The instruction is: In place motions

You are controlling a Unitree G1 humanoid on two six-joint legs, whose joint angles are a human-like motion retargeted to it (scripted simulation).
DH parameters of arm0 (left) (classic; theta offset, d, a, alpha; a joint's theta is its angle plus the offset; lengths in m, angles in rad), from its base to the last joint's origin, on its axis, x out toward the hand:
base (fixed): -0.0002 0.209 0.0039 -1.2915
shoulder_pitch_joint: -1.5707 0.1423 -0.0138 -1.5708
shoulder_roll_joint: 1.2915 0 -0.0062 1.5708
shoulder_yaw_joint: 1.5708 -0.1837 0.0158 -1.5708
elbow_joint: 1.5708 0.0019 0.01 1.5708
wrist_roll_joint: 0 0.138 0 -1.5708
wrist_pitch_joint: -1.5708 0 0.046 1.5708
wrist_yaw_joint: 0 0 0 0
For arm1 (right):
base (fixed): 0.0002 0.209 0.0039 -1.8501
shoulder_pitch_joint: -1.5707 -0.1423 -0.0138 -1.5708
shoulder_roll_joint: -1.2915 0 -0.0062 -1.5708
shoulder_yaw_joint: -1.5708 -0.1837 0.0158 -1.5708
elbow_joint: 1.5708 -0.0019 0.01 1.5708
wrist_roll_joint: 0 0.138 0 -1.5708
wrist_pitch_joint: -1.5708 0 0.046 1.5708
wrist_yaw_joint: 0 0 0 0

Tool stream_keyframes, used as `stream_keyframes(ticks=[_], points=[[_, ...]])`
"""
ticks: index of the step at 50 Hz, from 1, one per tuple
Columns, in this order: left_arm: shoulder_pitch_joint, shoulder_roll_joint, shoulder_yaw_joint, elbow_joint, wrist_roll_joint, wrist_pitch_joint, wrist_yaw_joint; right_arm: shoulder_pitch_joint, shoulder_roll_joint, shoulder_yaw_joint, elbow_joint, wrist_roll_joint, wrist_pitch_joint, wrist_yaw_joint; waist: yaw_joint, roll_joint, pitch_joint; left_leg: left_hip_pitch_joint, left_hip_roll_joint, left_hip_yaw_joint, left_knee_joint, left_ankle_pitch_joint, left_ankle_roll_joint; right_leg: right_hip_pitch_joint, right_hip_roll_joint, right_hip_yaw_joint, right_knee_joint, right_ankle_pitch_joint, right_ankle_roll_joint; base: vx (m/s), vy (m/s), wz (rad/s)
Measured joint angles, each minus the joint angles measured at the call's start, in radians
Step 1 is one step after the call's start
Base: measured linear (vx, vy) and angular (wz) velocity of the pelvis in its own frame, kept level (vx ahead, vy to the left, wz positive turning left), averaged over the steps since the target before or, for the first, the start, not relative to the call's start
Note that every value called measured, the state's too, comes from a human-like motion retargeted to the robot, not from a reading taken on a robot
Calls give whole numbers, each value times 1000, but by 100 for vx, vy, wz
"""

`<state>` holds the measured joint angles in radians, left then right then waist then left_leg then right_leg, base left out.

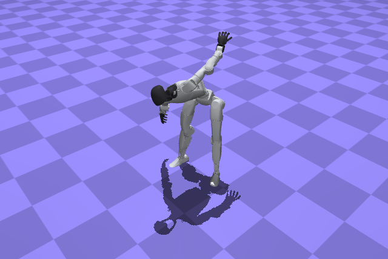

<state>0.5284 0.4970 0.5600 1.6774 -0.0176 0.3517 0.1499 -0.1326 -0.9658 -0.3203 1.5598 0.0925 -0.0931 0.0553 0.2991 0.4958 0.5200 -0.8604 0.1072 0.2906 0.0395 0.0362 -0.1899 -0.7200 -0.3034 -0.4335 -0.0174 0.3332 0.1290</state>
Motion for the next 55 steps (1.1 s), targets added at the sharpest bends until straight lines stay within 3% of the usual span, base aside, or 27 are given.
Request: stream_keyframes(ticks=[2, 5, 9, 13, 15, 18, 23, 28, 35, 40, 45, 49, 52, 55], points=[[-23, -10, 24, 19, -46, -42, 150, -40, -6, -5, -13, -15, 8, 15, 87, 24, 0, -24, -18, -17, -4, 7, 0, -6, -10, -28, 2, 0, 1, -10, -16, 80], [-83, 4, 23, 23, -137, -82, 265, -105, 6, -11, -44, -3, 50, 51, 264, 24, 0, -66, -32, -28, -9, 13, -14, -33, -21, -51, 7, 0, 7, -8, -47, 48], [-208, 28, -19, 23, -281, -115, 289, -221, 8, 19, -98, -33, 114, 102, 463, 24, 0, -134, -32, -41, -13, 25, -24, -77, -14, -84, 15, 4, 14, -1, -52, 30], [-329, 47, -116, 23, -374, -237, 297, -375, -5, 135, -116, -72, 171, 207, 568, 24, 0, -187, -30, -63, -17, 40, -31, -101, -2, -127, 17, -2, 16, 5, -36, 30], [-374, 46, -177, 23, -358, -263, 317, -455, -2, 209, -120, -111, 196, 283, 586, 24, 0, -203, -28, -70, -18, 46, -30, -106, 4, -141, 18, -3, 17, 7, -24, 22], [-405, 30, -256, 23, -272, -239, 326, -536, 32, 283, -150, -165, 207, 371, 576, 24, 0, -215, -26, -83, -20, 54, -28, -105, 9, -156, 23, -8, 18, 5, -9, 17], [-435, -1, -279, 23, -262, -224, 378, -552, 65, 286, -183, -193, 171, 451, 548, 24, 0, -208, -18, -97, -15, 50, -29, -93, 15, -170, 33, -14, 12, 0, -10, 3], [-506, -16, -282, 21, -314, -363, 469, -422, 20, 183, -161, -125, 108, 397, 510, 24, 0, -175, -2, -101, -7, 37, -39, -68, 22, -168, 36, -13, 9, -5, -8, -15], [-664, 19, -375, -35, -247, -377, 425, -31, -78, -137, -75, -21, -4, 244, 426, 21, 0, -134, 33, -93, -5, 30, -45, -57, 45, -138, 35, -5, 9, -9, -16, -29], [-843, 119, -499, -25, -206, -330, 330, 312, 29, -424, -71, 42, -93, 203, 314, -69, 0, -127, 59, -58, -18, 29, -46, -102, 62, -84, 26, 14, 7, -13, -17, -53], [-996, 260, -629, -76, -137, -198, 182, 543, 211, -542, -76, 178, -160, 229, 127, -214, 0, -118, 92, -15, -26, 16, -38, -167, 88, -5, 21, 35, -7, -17, -11, -81], [-1086, 380, -652, -95, -130, -124, 53, 621, 324, -518, -62, 286, -199, 260, -88, -362, 0, -116, 121, 34, -36, -5, -22, -245, 118, 81, 24, 50, -16, -17, 6, -111], [-1051, 494, -568, -93, -140, -114, -61, 573, 327, -421, -15, 373, -199, 300, -317, -534, 0, -97, 145, 127, -33, -34, -10, -316, 146, 195, 28, 68, -12, -16, 18, -172], [-1034, 551, -535, -109, -87, -114, -242, 526, 286, -369, 68, 478, -170, 365, -508, -629, 0, -66, 165, 211, -30, -55, 0, -353, 181, 286, 22, 86, -8, -8, 36, -156]])
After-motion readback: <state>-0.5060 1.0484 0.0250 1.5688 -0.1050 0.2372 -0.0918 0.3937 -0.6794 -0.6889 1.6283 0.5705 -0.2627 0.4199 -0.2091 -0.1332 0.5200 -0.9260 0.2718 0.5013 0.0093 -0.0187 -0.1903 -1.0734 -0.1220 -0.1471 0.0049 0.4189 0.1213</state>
